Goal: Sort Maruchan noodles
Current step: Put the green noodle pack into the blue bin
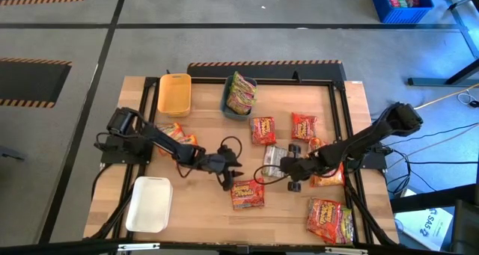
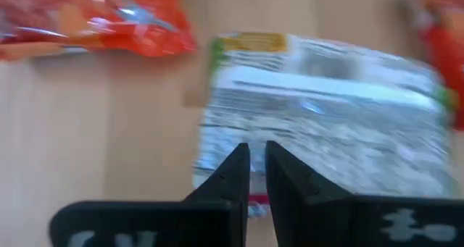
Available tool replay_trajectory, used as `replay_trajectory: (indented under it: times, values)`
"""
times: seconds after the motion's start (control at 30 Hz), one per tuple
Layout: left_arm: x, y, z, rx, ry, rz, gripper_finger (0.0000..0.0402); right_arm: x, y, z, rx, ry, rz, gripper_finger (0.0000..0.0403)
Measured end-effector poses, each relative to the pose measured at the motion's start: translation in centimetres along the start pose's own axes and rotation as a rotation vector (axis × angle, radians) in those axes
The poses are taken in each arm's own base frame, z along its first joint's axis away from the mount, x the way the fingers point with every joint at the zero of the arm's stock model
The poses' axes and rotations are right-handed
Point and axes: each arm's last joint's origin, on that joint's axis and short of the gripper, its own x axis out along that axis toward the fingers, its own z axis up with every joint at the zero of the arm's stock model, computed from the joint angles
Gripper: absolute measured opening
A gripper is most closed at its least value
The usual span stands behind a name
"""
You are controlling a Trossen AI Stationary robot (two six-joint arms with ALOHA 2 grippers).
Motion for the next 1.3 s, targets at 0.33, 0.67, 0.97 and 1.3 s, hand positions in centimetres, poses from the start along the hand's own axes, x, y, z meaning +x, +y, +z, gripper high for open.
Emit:
replay_trajectory:
  times: [0.33,0.67,0.97,1.3]
  values:
    - [1.3,-0.8,-2.7,-0.075,0.101,-0.095,0.0167,3.2,-0.2,1.2,-0.011,-0.103,0.056,0.003]
    - [1.1,-1.2,-1.9,-0.063,0.039,-0.138,0.0167,3.7,-1.4,4.7,-0.061,-0.282,0.091,0.003]
    - [0.3,-1.9,-0.2,0.018,-0.08,-0.113,0.0167,-1.0,-2.3,4.3,-0.075,-0.078,-0.091,0.003]
    - [1.1,-0.1,-0.5,0.029,-0.015,-0.028,0.0167,-0.4,-3.8,0.5,0.115,0.034,-0.324,0.0048]
